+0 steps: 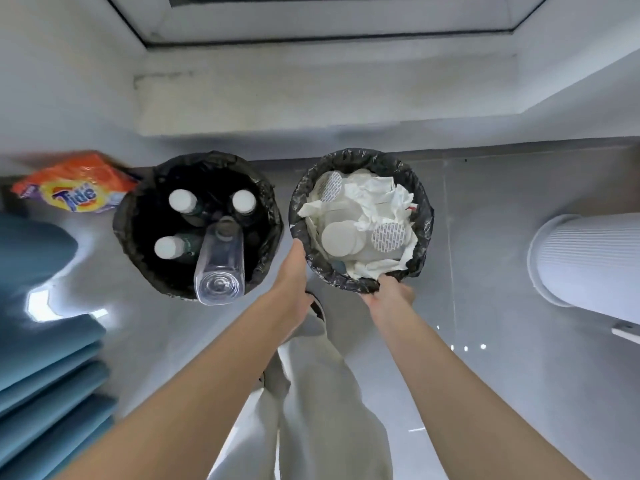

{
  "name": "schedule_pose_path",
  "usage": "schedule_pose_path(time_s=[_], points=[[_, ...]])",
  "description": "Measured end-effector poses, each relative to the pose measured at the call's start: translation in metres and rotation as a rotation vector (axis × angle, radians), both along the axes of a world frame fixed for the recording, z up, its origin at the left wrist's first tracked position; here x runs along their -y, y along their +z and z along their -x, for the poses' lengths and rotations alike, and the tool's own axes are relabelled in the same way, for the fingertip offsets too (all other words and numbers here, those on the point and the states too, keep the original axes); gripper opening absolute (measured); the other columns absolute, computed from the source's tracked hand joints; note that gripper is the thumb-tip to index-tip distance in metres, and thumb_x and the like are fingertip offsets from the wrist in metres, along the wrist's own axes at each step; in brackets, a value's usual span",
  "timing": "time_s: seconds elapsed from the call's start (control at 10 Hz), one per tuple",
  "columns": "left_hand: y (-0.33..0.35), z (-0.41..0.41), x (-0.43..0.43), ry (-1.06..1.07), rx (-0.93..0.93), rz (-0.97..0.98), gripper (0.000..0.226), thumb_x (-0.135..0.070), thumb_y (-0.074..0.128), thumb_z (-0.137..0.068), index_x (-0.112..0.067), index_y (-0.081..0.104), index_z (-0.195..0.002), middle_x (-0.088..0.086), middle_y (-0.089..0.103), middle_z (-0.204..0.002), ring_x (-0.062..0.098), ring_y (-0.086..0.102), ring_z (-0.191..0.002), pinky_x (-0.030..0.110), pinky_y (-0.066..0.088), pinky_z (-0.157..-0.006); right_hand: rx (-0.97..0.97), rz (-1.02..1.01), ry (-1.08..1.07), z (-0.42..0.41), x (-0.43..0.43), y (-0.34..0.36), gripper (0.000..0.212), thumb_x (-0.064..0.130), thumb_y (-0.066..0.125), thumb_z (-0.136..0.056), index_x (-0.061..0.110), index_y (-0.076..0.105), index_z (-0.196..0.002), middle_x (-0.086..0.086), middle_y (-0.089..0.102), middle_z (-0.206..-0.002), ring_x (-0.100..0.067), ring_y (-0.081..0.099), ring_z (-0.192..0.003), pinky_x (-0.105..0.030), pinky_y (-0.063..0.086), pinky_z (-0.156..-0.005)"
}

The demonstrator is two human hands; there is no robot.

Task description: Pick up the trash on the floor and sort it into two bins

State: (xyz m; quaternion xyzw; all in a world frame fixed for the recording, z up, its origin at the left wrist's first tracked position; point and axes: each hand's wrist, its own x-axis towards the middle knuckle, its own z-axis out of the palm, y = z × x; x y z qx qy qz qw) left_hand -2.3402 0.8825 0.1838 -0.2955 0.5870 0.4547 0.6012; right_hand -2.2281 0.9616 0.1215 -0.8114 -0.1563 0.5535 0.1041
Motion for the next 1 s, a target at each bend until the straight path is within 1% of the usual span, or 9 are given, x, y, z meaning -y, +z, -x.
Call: schedule_pose_path(time_s=[0.1,0.2,0.3,0.4,0.5,0.7,0.8,0.9,1.0], points=[[-0.024,-0.001,-0.002,0.051,-0.028,0.027,0.054,-0.049,0.023,-0.1,-0.023,0.027,-0.147,-0.006,0.023,-0.155,0.018,0.018,-0.144,0.044,0.014,-0.115,-0.043,0.021,-0.012,0.004,-0.006,-0.018,0.015,-0.012,0.051,-0.087,0.0,0.057,-0.095,-0.024,0.059,-0.111,-0.037,0.059,-0.087,-0.052,0.053,-0.084],[-0.032,-0.002,-0.003,0.068,-0.021,0.028,0.055,-0.048,0.023,-0.1,-0.021,0.024,-0.148,-0.001,0.02,-0.156,0.02,0.015,-0.145,0.044,0.015,-0.115,-0.065,0.043,-0.021,0.005,-0.01,-0.03,0.021,-0.013,0.049,-0.088,0.006,0.053,-0.079,-0.027,0.06,-0.111,-0.039,0.06,-0.091,-0.054,0.051,-0.086],[-0.043,-0.001,-0.003,0.045,-0.011,0.004,0.056,-0.05,0.022,-0.1,-0.025,0.017,-0.15,-0.008,0.018,-0.156,0.015,0.014,-0.145,0.043,0.016,-0.115,-0.097,0.061,-0.034,0.007,-0.015,-0.041,0.022,-0.012,0.046,-0.09,-0.002,0.057,-0.107,-0.03,0.059,-0.117,-0.045,0.059,-0.104,-0.057,0.048,-0.091],[-0.051,0.0,-0.007,0.003,-0.02,-0.008,0.055,-0.049,0.019,-0.1,-0.025,0.013,-0.15,-0.01,0.018,-0.156,0.011,0.013,-0.145,0.042,0.015,-0.115,-0.091,0.089,-0.025,0.009,-0.017,-0.052,0.031,-0.012,0.043,-0.091,-0.005,0.053,-0.12,-0.029,0.058,-0.121,-0.044,0.058,-0.111,-0.057,0.045,-0.096],[-0.057,0.003,-0.009,0.015,-0.036,0.02,0.055,-0.048,0.022,-0.1,-0.026,0.017,-0.15,-0.01,0.022,-0.155,0.012,0.017,-0.144,0.04,0.018,-0.115,-0.114,0.1,-0.067,0.013,-0.018,-0.061,0.037,-0.013,0.038,-0.093,-0.004,0.048,-0.128,-0.026,0.054,-0.128,-0.042,0.053,-0.119,-0.059,0.04,-0.1],[-0.063,0.002,-0.007,0.012,-0.058,0.009,0.053,-0.047,0.025,-0.1,-0.027,0.02,-0.149,-0.011,0.023,-0.154,0.012,0.015,-0.144,0.04,0.017,-0.114,-0.177,0.134,0.04,0.018,-0.021,-0.06,0.041,-0.011,0.04,-0.093,0.003,0.047,-0.131,-0.018,0.052,-0.127,-0.029,0.048,-0.123,-0.056,0.041,-0.1],[-0.058,0.001,-0.004,-0.004,-0.041,0.008,0.053,-0.046,0.027,-0.101,-0.024,0.022,-0.149,-0.01,0.025,-0.154,0.014,0.017,-0.144,0.039,0.018,-0.114,-0.188,0.177,0.089,0.016,-0.023,-0.044,0.04,-0.003,0.043,-0.095,0.002,0.044,-0.135,-0.01,0.051,-0.101,-0.026,0.046,-0.127,-0.055,0.037,-0.103],[-0.042,-0.002,0.003,-0.021,-0.041,-0.012,0.048,-0.04,0.032,-0.101,-0.022,0.031,-0.146,-0.008,0.037,-0.148,0.018,0.031,-0.138,0.039,0.027,-0.109,-0.166,0.207,0.107,0.01,-0.02,-0.018,0.039,0.002,0.044,-0.097,0.002,0.042,-0.136,-0.011,0.047,-0.125,-0.027,0.044,-0.129,-0.048,0.043,-0.098],[-0.019,-0.002,0.011,-0.028,-0.107,-0.014,0.038,-0.03,0.041,-0.1,-0.021,0.044,-0.137,-0.006,0.054,-0.134,0.02,0.048,-0.125,0.038,0.036,-0.107,-0.155,0.21,0.131,0.002,-0.014,0.011,0.037,0.004,0.043,-0.097,0.003,0.045,-0.134,-0.009,0.051,-0.134,-0.025,0.051,-0.122,-0.038,0.046,-0.086]])
